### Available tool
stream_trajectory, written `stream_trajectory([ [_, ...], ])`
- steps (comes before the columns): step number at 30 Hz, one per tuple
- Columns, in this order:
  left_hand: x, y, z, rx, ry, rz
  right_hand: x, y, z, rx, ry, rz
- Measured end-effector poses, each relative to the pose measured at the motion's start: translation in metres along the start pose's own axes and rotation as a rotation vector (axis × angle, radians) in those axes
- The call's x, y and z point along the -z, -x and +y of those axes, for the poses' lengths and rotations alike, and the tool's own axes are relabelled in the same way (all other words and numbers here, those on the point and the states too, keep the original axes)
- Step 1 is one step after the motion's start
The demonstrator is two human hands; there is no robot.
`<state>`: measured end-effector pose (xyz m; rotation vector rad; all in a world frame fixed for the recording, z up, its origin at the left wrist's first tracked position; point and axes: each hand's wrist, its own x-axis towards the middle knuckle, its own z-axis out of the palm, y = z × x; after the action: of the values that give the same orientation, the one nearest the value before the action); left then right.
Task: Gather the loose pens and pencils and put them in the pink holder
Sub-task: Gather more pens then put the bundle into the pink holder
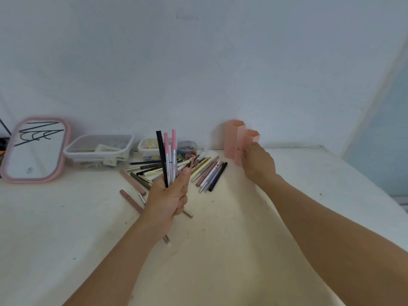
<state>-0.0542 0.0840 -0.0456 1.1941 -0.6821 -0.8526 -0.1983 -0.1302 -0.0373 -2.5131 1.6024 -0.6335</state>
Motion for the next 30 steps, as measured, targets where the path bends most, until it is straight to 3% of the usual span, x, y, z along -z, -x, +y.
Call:
stream_trajectory([
  [10,0.001,0.001,0.0,0.062,0.001,0.055,0.023,0.077,-0.007,0.05,0.046,-0.068],
  [16,0.003,0.001,0.0,0.051,0.034,0.038,0.025,0.106,-0.038,0.138,-0.218,0.232],
  [22,0.004,0.002,0.0,0.052,0.018,0.051,-0.013,0.101,-0.061,0.207,-0.213,-0.108],
  [30,0.008,-0.003,-0.005,0.12,0.059,0.059,-0.019,0.098,-0.047,0.181,-0.299,-0.078],
])
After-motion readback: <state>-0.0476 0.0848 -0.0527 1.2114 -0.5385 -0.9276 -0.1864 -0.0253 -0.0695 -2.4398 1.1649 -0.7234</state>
